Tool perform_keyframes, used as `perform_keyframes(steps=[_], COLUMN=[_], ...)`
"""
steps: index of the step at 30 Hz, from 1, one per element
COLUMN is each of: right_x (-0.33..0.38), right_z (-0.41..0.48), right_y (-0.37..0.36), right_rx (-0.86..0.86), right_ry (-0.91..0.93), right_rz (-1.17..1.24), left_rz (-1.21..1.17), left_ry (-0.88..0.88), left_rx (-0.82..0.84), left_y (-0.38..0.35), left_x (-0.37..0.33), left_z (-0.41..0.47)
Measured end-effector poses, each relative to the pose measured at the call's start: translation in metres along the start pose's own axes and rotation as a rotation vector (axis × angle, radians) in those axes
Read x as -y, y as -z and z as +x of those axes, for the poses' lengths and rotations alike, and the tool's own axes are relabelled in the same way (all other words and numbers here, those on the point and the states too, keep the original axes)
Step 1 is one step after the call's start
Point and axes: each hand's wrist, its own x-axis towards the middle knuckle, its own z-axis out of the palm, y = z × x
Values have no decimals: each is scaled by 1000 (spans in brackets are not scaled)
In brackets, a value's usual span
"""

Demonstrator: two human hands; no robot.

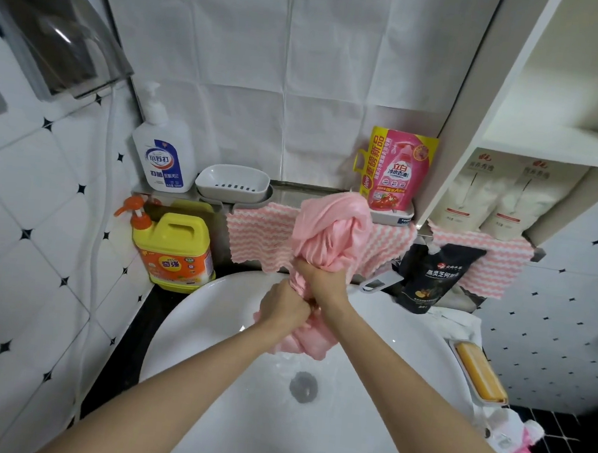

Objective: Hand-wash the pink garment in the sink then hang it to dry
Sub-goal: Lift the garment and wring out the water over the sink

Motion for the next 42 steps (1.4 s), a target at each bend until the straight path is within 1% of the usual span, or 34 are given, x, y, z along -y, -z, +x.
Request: perform_keyframes(steps=[1,4,5,6,7,9,11,12,13,14,15,16,18,19,21,22,24,25,30,33,36,38,42], right_x=[10,34,35,34,31,25,18,16,19,26,33,38,37,38,39,38,33,31,27,26,28,26,31], right_z=[-1,-8,-7,-7,-13,-30,-43,-46,-45,-43,-43,-44,-41,-39,-40,-38,-34,-34,-38,-39,-42,-40,-41], right_y=[5,25,33,39,44,37,30,28,26,22,24,27,35,32,27,23,21,18,8,2,0,0,2], right_rx=[102,464,539,579,606,570,468,399,365,403,490,554,655,674,650,601,512,500,392,306,239,206,222], right_ry=[6,10,-16,-80,-163,-290,-402,-447,-498,-542,-574,-571,-517,-509,-466,-436,-384,-370,-363,-325,-358,-320,-274], right_rz=[-17,-151,-158,-142,-117,-99,-125,-85,-11,85,148,117,-112,-166,-259,-280,-276,-290,-421,-383,-342,-280,-94], left_rz=[-133,-585,-674,-742,-779,-840,-856,-850,-847,-843,-822,-810,-842,-873,-894,-910,-930,-921,-870,-812,-794,-796,-809], left_ry=[-18,-110,-123,-136,-142,-156,-153,-147,-157,-184,-197,-211,-209,-194,-170,-168,-172,-185,-226,-223,-233,-229,-214], left_rx=[1,73,102,119,132,151,156,159,163,161,175,186,209,210,174,156,119,113,69,-16,-45,-51,-57], left_y=[3,16,21,24,26,29,30,31,31,33,32,33,35,35,36,36,35,35,33,30,29,31,33], left_x=[1,-3,-6,-9,-12,-21,-26,-28,-29,-30,-28,-28,-25,-23,-23,-25,-25,-26,-30,-33,-36,-41,-50], left_z=[2,-2,-4,-5,-6,-9,-9,-9,-11,-13,-10,-11,-11,-9,-7,-7,-4,-3,-1,0,-1,-2,0])
